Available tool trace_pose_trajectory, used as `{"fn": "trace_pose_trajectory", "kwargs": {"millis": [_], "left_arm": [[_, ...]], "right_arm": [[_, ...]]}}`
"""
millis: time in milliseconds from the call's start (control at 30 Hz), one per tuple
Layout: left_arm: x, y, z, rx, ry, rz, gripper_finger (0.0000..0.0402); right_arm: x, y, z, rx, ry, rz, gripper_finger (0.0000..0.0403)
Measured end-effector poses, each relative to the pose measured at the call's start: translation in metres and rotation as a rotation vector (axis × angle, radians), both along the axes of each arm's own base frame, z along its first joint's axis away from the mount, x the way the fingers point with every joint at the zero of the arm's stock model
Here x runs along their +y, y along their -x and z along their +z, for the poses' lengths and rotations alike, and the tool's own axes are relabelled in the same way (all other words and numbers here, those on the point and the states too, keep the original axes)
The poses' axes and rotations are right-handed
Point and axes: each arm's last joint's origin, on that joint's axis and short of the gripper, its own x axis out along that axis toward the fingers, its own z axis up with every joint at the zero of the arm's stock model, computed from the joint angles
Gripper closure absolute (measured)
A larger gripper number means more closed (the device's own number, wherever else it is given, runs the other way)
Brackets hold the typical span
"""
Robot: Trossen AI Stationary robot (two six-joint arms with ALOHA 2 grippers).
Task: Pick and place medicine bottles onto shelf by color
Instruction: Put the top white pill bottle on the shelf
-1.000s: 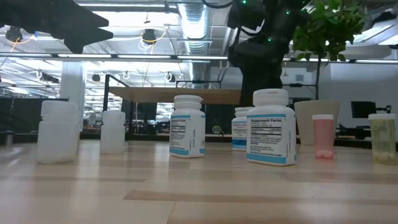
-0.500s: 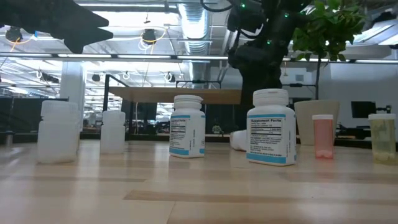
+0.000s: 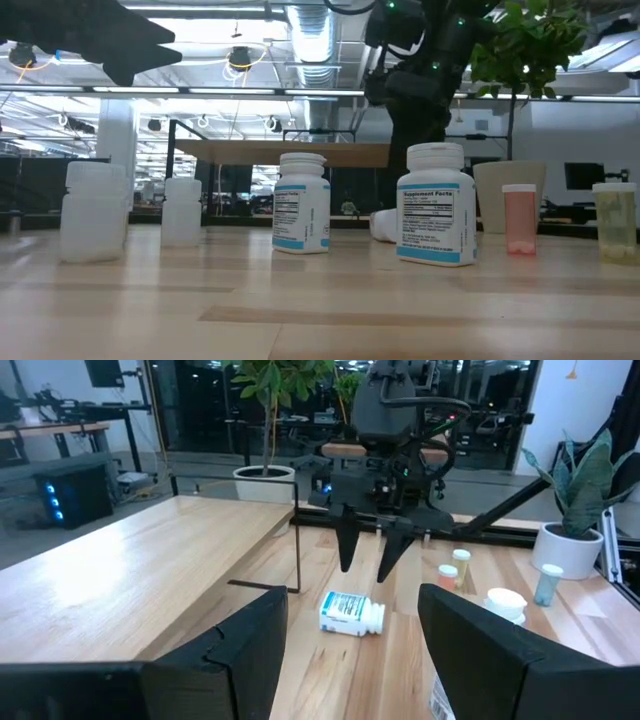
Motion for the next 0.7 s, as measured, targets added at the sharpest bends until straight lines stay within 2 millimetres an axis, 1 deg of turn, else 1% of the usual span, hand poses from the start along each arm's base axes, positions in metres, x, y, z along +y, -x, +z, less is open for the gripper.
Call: {"fn": "trace_pose_trajectory", "kwargs": {"millis": [67,133,200,267,500,633,700], "left_arm": [[0.0,0.0,-0.001,0.006,-0.002,0.0,0.0187],[0.0,0.0,-0.002,0.023,-0.008,0.0,0.0187],[0.0,0.0,-0.004,0.036,-0.012,0.0,0.0187],[0.0,0.0,-0.005,0.051,-0.017,0.0,0.0187],[0.0,0.0,-0.006,0.056,-0.016,0.0,0.0187],[0.0,0.0,-0.006,0.056,-0.016,0.0,0.0187],[0.0,0.0,-0.006,0.058,-0.025,-0.001,0.0187]], "right_arm": [[-0.001,0.0,0.0,0.002,0.002,0.001,0.0132],[-0.002,0.0,0.0,0.008,0.022,0.046,0.0132],[-0.001,0.0,0.0,0.016,0.045,0.161,0.0132],[0.003,0.0,0.0,0.024,0.095,0.316,0.0132],[0.016,-0.001,0.0,0.083,0.389,0.873,0.0132],[0.022,-0.002,-0.001,0.217,0.646,1.05,0.0132],[0.023,-0.002,-0.003,0.271,0.717,1.103,0.0132]]}}
